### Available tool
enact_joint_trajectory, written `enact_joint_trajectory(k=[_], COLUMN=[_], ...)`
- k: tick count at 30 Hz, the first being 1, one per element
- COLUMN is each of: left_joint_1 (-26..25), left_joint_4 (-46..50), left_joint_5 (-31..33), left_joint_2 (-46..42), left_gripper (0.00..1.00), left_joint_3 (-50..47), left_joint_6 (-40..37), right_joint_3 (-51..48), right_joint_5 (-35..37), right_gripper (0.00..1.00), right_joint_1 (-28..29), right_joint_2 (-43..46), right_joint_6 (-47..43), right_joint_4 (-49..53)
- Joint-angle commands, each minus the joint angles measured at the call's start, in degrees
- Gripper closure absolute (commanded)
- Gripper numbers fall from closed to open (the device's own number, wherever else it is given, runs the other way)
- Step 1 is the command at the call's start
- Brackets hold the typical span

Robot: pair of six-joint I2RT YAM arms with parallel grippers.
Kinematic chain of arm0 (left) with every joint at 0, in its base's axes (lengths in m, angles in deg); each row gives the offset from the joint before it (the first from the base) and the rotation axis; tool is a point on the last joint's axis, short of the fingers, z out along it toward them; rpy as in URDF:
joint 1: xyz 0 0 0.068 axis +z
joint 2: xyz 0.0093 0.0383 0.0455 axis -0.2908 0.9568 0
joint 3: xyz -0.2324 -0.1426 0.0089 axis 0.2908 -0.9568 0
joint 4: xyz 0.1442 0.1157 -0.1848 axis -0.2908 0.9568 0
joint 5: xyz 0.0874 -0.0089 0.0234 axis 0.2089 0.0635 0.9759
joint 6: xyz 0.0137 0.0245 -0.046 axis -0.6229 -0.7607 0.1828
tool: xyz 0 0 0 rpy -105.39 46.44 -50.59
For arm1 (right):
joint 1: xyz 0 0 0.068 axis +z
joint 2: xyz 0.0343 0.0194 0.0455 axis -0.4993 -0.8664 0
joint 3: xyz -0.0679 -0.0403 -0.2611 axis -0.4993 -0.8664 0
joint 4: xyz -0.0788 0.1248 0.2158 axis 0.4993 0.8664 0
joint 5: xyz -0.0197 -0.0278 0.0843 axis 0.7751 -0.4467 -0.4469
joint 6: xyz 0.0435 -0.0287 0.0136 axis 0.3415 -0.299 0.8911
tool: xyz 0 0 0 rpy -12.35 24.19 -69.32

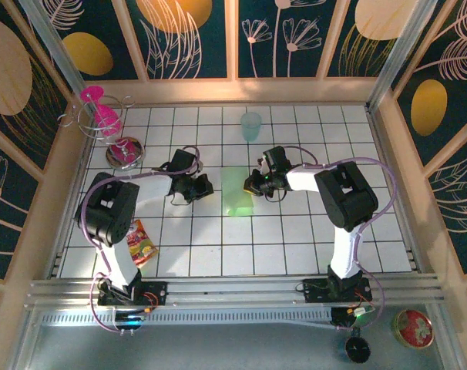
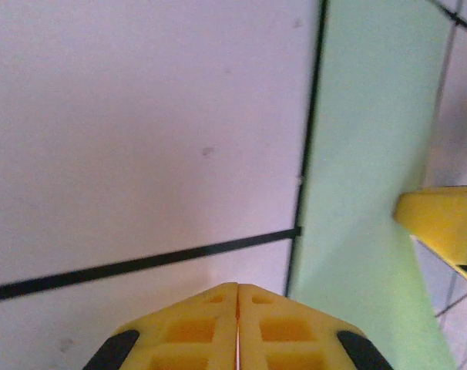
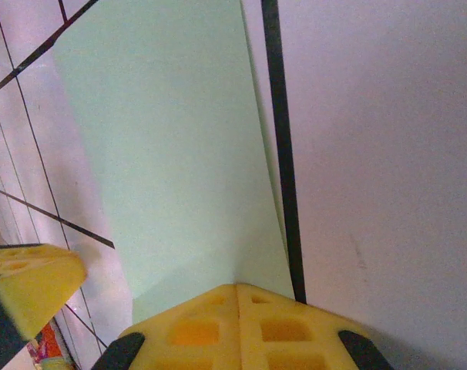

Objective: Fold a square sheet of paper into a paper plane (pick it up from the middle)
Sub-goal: First fold the square sheet of paper in half at the center of the table.

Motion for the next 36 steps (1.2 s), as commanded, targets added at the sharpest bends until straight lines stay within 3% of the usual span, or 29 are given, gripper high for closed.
enact_joint_trajectory(k=[1,7,14,25,29,36], left_joint_1=[-2.92,-7.79,-8.31,-6.76,-6.34,-8.22], left_joint_4=[-2.8,-5.41,-4.92,4.95,7.43,-0.46], left_joint_5=[-1.63,-3.7,-5.0,5.64,8.06,0.3], left_joint_2=[-2.32,3.98,6.35,0.85,-3.31,-6.2], left_gripper=[0.92,0.92,0.92,0.92,0.92,0.9], left_joint_3=[0.98,5.39,3.09,-7.57,-6.46,-0.42], left_joint_6=[3.66,6.39,7.3,2.34,1.89,7.18], right_joint_3=[-6.09,-5.99,-6.08,-6.68,-6.81,-7.0], right_joint_5=[11.88,11.87,11.87,11.87,11.87,12.09], right_gripper=[0.93,0.93,0.93,0.93,0.93,0.94], right_joint_1=[0.23,0.24,0.14,0.12,0.15,0.13], right_joint_2=[-8.7,-8.87,-8.91,-9.05,-9.11,-8.78], right_joint_6=[-1.31,-1.3,-1.34,-1.65,-1.65,-1.91], right_joint_4=[13.35,13.32,13.28,12.82,12.56,12.53])
